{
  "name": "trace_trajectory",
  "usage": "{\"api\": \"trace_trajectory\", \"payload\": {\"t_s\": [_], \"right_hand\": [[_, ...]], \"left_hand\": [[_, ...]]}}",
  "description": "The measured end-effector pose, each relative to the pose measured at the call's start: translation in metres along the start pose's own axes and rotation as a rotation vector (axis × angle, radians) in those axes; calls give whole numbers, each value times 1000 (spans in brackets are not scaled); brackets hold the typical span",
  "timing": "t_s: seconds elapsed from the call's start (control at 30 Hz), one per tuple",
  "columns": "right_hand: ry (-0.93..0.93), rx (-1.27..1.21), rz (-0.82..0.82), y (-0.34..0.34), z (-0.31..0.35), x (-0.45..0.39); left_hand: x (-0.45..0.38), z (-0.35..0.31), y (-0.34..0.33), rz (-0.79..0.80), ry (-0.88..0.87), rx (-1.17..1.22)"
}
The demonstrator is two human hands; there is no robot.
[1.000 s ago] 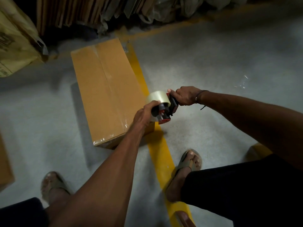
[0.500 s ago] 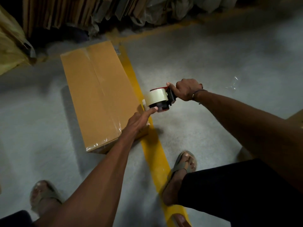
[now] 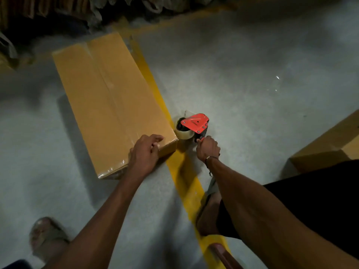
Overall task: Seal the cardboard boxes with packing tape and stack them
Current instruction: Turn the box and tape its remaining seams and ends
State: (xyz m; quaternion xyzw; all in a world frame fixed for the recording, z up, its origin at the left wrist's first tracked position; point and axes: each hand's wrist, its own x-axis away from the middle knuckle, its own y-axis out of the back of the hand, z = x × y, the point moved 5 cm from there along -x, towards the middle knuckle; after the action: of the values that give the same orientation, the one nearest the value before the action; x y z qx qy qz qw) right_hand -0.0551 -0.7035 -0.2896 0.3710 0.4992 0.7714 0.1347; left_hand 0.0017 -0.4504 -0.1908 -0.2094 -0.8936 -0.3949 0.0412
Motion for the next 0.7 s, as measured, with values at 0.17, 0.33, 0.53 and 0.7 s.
{"api": "trace_trajectory", "payload": {"t_s": [0.17,0.33,0.53,0.7], "right_hand": [[-90,-223,44,-33,0,2],[-41,-267,147,-53,-1,-5],[-173,-464,-21,-16,2,11],[-242,-855,6,18,33,22]], "left_hand": [[13,3,-1,-62,-60,-60],[14,-2,0,-57,-51,-84],[24,-3,-1,-24,-77,-177],[29,-8,-2,18,-71,-256]]}}
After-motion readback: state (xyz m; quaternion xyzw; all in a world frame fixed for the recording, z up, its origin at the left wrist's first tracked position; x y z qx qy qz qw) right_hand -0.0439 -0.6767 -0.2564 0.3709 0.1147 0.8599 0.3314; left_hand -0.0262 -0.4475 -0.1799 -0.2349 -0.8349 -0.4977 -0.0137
